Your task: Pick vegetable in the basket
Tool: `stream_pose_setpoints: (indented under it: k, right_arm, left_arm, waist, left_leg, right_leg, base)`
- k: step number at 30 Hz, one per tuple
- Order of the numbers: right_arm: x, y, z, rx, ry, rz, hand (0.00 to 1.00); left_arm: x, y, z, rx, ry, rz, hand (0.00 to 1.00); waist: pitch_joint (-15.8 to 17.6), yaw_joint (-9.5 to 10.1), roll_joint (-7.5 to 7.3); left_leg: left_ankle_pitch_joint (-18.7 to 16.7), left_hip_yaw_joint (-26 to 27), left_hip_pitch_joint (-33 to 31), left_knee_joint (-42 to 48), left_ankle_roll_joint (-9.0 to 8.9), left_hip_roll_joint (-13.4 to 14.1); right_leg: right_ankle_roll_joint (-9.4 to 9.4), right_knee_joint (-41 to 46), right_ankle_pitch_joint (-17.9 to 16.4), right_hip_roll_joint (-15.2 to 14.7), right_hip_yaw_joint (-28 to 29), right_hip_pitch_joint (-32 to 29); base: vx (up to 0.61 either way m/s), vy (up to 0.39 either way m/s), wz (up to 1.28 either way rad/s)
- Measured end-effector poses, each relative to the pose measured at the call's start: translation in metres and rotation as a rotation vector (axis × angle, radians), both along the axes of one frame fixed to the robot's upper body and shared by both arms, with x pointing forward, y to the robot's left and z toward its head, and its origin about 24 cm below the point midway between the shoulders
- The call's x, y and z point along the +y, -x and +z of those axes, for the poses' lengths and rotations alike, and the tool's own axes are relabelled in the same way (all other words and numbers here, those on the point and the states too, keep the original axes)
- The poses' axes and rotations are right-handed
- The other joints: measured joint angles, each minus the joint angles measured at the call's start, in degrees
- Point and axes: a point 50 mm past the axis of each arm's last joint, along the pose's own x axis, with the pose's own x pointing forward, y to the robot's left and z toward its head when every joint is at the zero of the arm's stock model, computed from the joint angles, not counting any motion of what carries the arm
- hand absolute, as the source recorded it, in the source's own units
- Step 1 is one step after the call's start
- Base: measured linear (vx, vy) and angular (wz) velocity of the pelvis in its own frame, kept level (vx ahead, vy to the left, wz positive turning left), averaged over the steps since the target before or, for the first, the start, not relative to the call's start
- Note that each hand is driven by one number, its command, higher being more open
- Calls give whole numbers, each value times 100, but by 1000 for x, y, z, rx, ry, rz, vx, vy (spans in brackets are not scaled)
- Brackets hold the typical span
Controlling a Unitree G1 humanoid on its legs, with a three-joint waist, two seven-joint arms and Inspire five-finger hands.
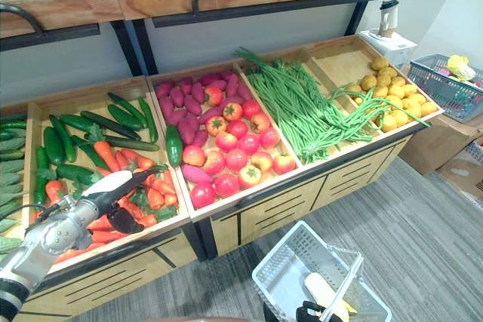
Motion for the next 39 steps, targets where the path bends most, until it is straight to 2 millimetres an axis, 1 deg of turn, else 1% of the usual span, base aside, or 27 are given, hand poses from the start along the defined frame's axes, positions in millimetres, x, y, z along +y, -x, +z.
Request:
stream_pose_setpoints:
  k: [7, 13, 18, 19, 22, 26, 28, 33, 36, 39]
  right_arm:
    - [0, 0, 1, -8, 3, 5, 0]
    - [0, 1, 3, -21, 8, 9, 0]
    - [1, 1, 4, -26, 8, 18, 0]
    - [1, 2, 4, -25, 6, 16, 0]
    - [2, 2, 6, -37, 9, 20, 0]
    - [3, 1, 9, -53, 9, 28, 0]
    - [4, -2, 10, -67, 8, 29, 0]
    - [8, -11, 15, -115, 1, 33, 0]
    - [8, -16, 18, -140, 2, 33, 0]
    - [8, -20, 20, -161, 2, 29, 0]
  left_arm:
    - [1, -10, 5, -19, -75, -22, 100]
    - [2, -22, 18, -83, -108, -22, 100]
    - [2, -28, 26, -116, -122, -26, 100]
    - [2, -31, 28, -120, -128, -30, 100]
    - [0, -33, 25, -103, -167, -51, 100]
    - [-6, -36, 26, -106, -173, -81, 100]
    - [-5, -37, 27, -112, -178, -81, 100]
    - [-4, -49, 50, -170, -243, -113, 100]
    - [-2, -50, 55, -201, -257, -110, 100]
    - [3, -50, 61, -226, -290, -111, 100]
  waist:
    - [1, 6, 18]
    - [-4, 10, 28]
    - [-44, 12, 7]
    - [-55, 21, -3]
    - [-50, 22, 4]
    - [-42, 31, -31]
    - [-14, 35, -55]
    - [179, 62, -171]
    - [320, 75, -167]
    - [452, 126, -172]
  left_leg:
    - [7, 7, -41, 33, -12, 21]
    - [35, 9, -163, 101, -63, 85]
    - [62, 62, -293, 139, -112, 183]
    - [60, 58, -359, 183, -114, 199]
    - [79, 79, -390, 209, -152, 255]
    - [90, 93, -562, 280, -173, 314]
    - [84, 139, -667, 330, -183, 343]
    - [58, 142, -976, 564, -223, 471]
    - [42, 149, -1172, 694, -248, 566]
    - [28, 178, -1204, 770, -286, 652]
  right_leg:
    - [-8, 0, 12, 3, -7, -26]
    - [-47, 1, 71, 51, -12, -125]
    - [-96, 13, 121, 122, 20, -265]
    - [-118, 9, 138, 135, 18, -317]
    - [-152, 9, 166, 212, 38, -355]
    - [-191, 10, 211, 266, 62, -517]
    - [-204, 11, 249, 292, 117, -629]
    - [-268, 15, 338, 388, 146, -877]
    - [-318, 12, 391, 461, 158, -1034]
    - [-349, 13, 414, 542, 180, -1066]
  base:
    - [0, 0, 0]
    - [-11, -16, -1]
    - [-38, -48, -6]
    - [-30, -51, -2]
    - [-24, -64, -6]
    - [-17, -59, -4]
    - [-23, -69, -12]
    - [-30, -73, -6]
    - [-9, -83, -6]
    - [11, -71, -8]
